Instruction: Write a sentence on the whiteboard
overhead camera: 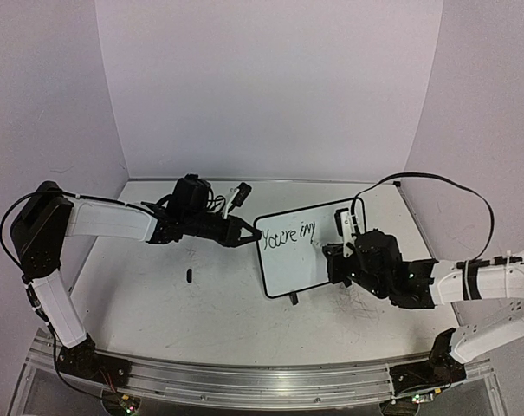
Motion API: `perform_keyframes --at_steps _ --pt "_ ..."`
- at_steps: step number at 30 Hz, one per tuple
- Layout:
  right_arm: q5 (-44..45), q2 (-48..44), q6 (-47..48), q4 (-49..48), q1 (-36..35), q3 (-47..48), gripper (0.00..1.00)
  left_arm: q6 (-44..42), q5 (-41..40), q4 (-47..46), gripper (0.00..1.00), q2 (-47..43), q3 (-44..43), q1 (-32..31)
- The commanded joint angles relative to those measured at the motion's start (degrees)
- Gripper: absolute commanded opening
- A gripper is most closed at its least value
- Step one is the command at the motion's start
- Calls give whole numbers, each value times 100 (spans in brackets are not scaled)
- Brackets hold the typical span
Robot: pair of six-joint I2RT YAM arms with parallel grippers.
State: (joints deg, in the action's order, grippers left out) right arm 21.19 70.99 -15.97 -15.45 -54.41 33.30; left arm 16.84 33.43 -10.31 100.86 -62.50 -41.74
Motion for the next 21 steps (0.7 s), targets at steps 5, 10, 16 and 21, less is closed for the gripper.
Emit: perform_keyframes --at_steps 5,10,16,21 --pt "245 -81 262 -491 183 249 0 -198 -371 302 0 -143 -15 86" --pt "330 2 391 -627 220 311 0 -206 -380 309 0 -164 -3 87" --pt "262 122 463 -716 229 376 0 -199 -352 307 0 -136 -15 86" --pt "320 189 463 -740 238 370 0 -199 -350 302 0 -136 -12 83"
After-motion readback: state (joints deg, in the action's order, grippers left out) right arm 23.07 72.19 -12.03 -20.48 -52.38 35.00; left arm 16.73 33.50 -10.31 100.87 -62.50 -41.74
